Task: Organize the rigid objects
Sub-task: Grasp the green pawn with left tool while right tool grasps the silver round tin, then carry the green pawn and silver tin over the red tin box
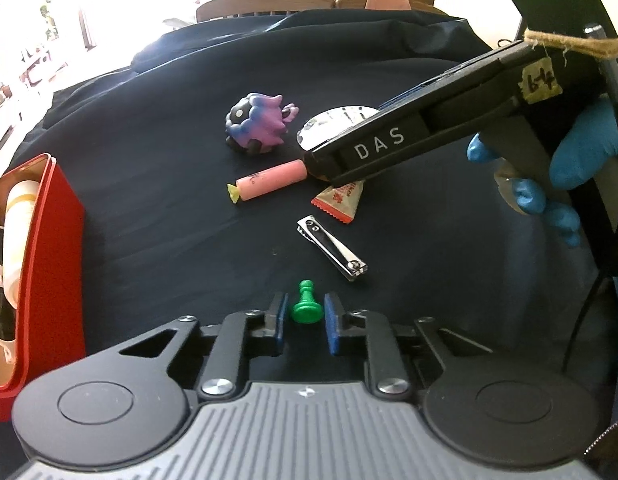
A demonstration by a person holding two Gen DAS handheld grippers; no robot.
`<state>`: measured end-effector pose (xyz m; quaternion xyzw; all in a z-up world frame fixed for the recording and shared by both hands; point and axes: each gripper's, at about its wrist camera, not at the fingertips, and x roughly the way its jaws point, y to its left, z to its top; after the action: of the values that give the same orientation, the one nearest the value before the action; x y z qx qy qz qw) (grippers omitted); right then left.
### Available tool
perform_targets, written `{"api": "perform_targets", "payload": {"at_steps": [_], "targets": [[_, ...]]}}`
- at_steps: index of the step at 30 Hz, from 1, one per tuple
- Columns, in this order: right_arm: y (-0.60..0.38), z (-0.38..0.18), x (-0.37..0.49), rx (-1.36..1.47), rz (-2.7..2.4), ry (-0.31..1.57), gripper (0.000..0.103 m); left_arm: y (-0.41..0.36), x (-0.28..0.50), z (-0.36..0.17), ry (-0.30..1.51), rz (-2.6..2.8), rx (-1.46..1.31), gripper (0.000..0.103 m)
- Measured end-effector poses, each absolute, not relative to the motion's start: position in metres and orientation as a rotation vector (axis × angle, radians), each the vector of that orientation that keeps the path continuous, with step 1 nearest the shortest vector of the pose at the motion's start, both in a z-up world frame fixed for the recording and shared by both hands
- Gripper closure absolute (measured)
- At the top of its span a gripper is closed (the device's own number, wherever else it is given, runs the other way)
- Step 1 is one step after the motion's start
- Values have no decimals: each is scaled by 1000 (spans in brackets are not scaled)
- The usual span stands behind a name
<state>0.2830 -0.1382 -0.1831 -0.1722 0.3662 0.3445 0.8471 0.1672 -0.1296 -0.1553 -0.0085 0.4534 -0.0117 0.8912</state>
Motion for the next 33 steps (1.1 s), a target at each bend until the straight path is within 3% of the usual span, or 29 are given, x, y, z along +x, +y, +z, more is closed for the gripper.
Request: {"api": "perform_targets", "payload": {"at_steps": [16, 33], "targets": [[-152, -166, 265, -348, 714, 749, 28, -110, 163, -149, 937, 22, -70, 88], [-159, -115, 216, -211, 737, 735, 28, -66, 140, -97, 844, 80, -158, 88]]}}
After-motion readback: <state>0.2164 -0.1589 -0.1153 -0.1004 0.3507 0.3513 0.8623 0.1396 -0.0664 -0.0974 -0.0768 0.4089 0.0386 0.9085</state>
